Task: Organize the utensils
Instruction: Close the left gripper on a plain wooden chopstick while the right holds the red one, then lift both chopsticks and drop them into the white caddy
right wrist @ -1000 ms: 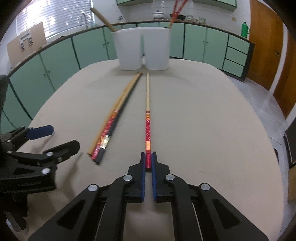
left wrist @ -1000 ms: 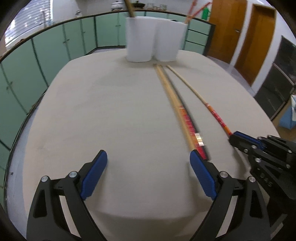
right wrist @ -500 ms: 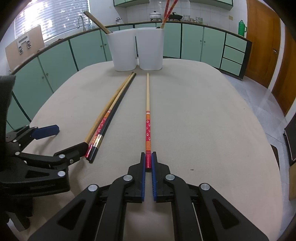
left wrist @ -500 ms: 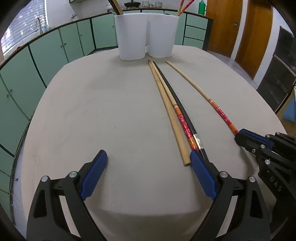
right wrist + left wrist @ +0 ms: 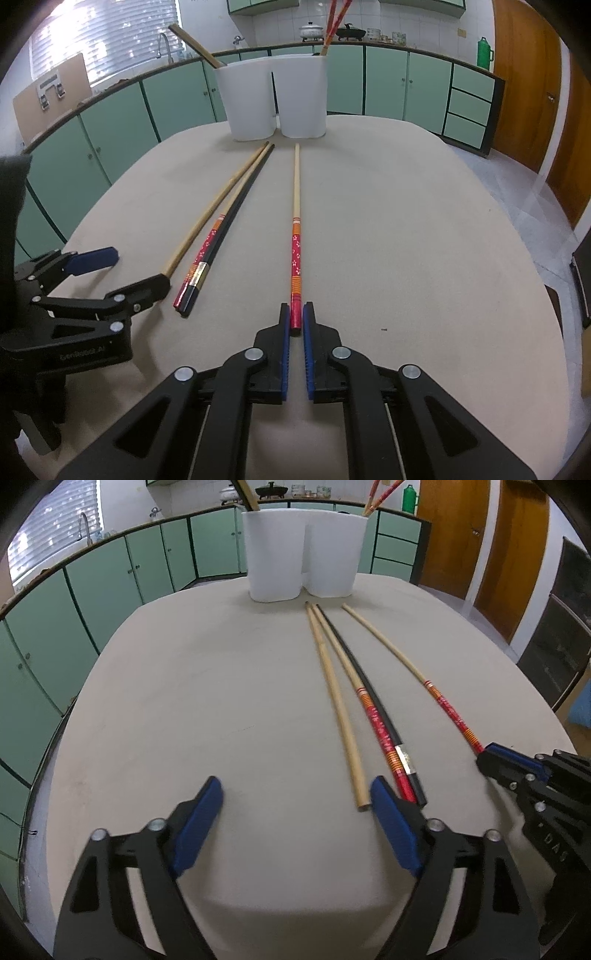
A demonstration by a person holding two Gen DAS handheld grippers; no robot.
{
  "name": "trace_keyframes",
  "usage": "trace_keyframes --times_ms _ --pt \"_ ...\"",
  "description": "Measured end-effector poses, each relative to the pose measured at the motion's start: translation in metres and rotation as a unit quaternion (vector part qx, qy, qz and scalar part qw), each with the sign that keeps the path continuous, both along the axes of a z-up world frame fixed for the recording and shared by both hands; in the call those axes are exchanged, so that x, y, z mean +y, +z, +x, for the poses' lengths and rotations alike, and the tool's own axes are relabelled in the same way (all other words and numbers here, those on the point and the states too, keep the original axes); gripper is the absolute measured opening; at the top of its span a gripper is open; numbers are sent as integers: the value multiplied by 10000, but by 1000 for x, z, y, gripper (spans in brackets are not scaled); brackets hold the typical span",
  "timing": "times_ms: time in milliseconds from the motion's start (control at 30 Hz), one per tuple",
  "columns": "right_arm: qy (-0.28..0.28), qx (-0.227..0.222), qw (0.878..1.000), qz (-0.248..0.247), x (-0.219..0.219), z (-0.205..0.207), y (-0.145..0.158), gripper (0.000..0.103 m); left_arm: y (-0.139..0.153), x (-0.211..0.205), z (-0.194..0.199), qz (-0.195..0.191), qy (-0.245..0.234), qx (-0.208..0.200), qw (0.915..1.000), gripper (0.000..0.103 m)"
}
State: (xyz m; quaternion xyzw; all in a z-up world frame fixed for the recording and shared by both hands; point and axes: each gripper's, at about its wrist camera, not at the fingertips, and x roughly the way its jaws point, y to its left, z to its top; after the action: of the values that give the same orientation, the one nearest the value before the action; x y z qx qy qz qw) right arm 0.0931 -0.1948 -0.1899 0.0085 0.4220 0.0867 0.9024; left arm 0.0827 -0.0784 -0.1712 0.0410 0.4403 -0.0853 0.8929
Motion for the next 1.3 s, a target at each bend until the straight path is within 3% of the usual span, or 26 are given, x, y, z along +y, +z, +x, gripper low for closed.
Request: trace_keyframes --times_ms 167,333,400,867,1300 --pt "-1 17 10000 60 -2 1 -1 8 2 -4 -2 -131 -49 -47 9999 50" --pt "-2 -7 10000 -64 2 1 0 7 2 -8 -2 -239 -65 -52 9997 11" --pt "1 -10 10000 -52 1 1 0 6 1 -12 -2 -257 -83 -48 9996 6" --pt "-49 -157 9997 196 -9 -4 13 6 19 -5 -10 -169 -28 -248 9995 6" --pt "-13 -833 9963 218 -23 -5 74 6 92 6 -15 -306 -57 -1145 9929 6"
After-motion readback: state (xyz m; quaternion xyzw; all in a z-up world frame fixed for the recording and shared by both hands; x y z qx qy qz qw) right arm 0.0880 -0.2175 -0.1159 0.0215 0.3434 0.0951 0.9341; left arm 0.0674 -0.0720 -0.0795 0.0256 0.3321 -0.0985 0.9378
